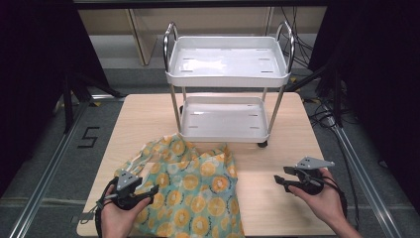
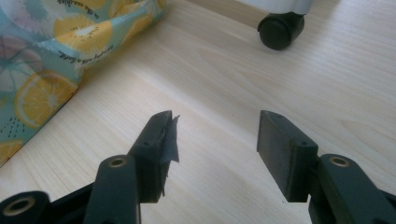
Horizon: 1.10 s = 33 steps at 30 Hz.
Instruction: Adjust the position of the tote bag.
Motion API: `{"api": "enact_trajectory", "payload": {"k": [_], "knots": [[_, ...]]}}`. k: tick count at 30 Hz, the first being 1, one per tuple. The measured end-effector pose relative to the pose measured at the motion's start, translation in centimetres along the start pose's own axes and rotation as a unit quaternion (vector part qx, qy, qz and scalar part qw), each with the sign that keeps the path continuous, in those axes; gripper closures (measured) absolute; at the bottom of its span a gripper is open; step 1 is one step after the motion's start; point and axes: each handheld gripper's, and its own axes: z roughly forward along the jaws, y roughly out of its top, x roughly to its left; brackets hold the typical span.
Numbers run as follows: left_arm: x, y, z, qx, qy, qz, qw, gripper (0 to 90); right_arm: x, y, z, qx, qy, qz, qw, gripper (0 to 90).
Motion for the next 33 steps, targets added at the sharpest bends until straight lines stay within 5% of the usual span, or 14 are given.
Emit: {"api": "enact_trajectory", "payload": {"k": [11, 12, 14, 15, 19, 33], "knots": [[0.5, -0.1, -0.9, 0.009, 0.025, -0.002, 0.9996, 30.7, -0.3, 0.3, -0.3, -0.008, -0.008, -0.006, 0.9999, 45.0], [0.5, -0.1, -0.9, -0.005, 0.023, -0.010, 0.9997, 30.5, -0.1, 0.3, -0.3, -0.011, -0.008, 0.006, 0.9999, 45.0], [0.6, 0.0, -1.3, -0.003, 0.033, -0.005, 0.9994, 30.2, -0.1, 0.4, -0.3, -0.014, -0.016, 0.001, 0.9998, 44.9], [0.6, 0.0, -1.5, -0.005, 0.038, -0.002, 0.9993, 29.9, -0.4, 0.5, -0.3, -0.015, -0.019, -0.020, 0.9995, 44.9], [0.8, -0.2, -1.8, -0.001, 0.037, -0.015, 0.9992, 29.2, -0.2, 0.7, -0.2, -0.016, -0.026, -0.016, 0.9994, 44.6], [1.9, -0.1, -2.9, 0.016, 0.043, -0.011, 0.9989, 29.3, -0.4, 0.5, 0.0, -0.017, -0.018, 0.005, 0.9997, 44.2]]}}
